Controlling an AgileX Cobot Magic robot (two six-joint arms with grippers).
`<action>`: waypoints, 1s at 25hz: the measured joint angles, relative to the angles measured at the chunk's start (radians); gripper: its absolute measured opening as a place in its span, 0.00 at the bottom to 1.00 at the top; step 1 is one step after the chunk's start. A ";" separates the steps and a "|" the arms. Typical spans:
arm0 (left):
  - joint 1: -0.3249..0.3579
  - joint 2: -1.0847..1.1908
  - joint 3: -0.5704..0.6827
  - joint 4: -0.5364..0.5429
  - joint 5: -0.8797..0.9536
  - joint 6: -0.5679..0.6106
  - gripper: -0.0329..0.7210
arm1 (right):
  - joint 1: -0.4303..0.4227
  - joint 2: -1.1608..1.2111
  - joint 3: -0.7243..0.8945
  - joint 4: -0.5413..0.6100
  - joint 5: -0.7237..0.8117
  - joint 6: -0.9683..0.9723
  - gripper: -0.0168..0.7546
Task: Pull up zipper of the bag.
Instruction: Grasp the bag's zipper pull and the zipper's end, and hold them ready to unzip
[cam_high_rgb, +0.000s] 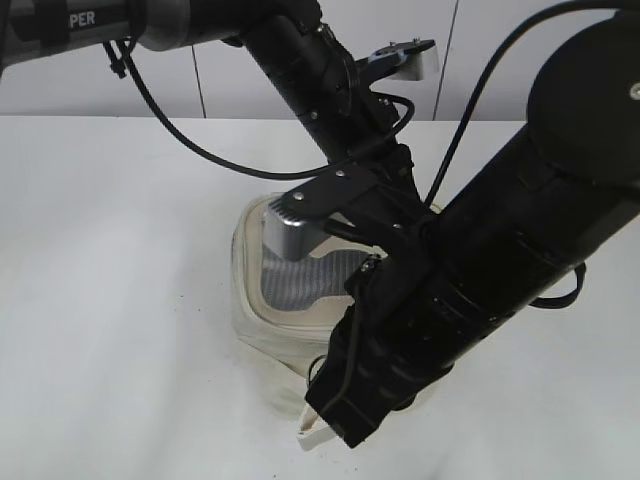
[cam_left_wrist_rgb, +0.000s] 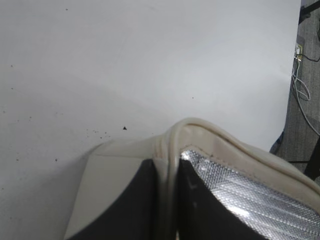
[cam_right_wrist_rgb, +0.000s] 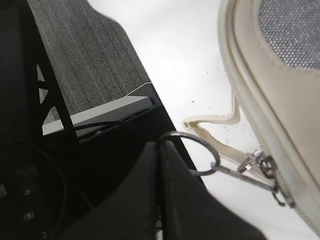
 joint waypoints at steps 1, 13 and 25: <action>0.000 0.000 0.000 0.001 0.000 0.000 0.16 | 0.000 0.000 -0.001 0.000 0.001 0.000 0.03; 0.000 -0.002 0.000 0.005 -0.006 -0.010 0.18 | 0.006 -0.084 -0.010 -0.186 -0.001 0.262 0.61; 0.019 -0.154 0.001 0.246 -0.022 -0.212 0.44 | -0.281 -0.244 -0.014 -0.471 0.106 0.550 0.75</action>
